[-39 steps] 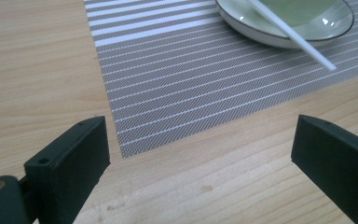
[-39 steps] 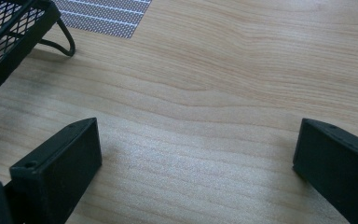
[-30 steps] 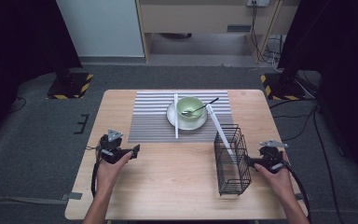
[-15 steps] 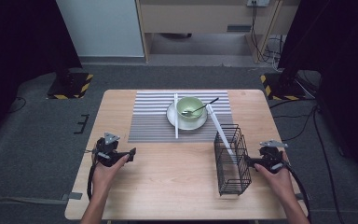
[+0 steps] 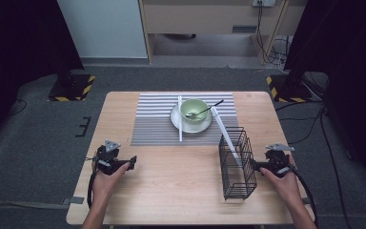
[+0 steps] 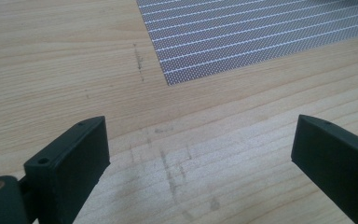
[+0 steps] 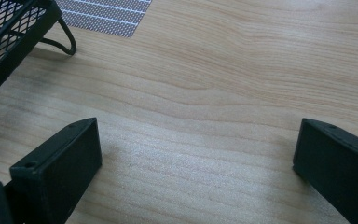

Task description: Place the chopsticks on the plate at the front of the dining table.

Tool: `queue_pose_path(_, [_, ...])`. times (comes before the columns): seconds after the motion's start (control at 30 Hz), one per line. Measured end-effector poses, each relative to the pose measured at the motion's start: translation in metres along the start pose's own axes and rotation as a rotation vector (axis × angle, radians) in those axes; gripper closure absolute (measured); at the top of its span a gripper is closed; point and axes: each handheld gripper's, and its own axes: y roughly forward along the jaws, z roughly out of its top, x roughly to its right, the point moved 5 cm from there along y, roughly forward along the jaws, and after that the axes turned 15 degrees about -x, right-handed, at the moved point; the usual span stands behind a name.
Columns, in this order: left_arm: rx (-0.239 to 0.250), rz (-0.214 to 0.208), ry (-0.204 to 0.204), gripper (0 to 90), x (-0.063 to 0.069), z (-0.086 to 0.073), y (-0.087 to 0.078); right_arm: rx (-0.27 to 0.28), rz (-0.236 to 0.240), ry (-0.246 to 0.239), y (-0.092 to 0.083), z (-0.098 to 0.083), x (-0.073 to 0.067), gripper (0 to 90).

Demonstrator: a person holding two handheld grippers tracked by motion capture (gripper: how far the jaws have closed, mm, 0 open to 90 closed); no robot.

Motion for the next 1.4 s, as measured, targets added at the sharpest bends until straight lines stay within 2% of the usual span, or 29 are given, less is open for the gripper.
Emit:
queue_pose_path(0.3, [-0.02, 0.014, 0.047, 3.3, 0.005, -0.008, -0.001, 0.0, 0.001, 0.001, 0.0, 0.0, 0.0, 1.2])
queue_pose_path(0.53, [-0.026, -0.021, 0.083, 3.1, 0.02, -0.012, 0.005, 0.0, 0.001, 0.001, 0.0, 0.0, 0.0, 1.1])
queue_pose_path(0.7, [-0.022, -0.026, 0.081, 2.9, 0.024, -0.013, 0.011, 0.0, 0.001, 0.001, 0.0, 0.0, 0.0, 1.2])
queue_pose_path(0.97, [-0.055, -0.02, 0.091, 2.1, 0.028, -0.018, 0.022, 0.0, 0.001, 0.001, 0.0, 0.0, 0.0, 1.2])
queue_pose_path(1.4, [-0.049, -0.003, 0.075, 0.6, 0.03, -0.019, 0.023, 0.0, -0.001, 0.003, 0.0, 0.0, 0.0, 1.1])
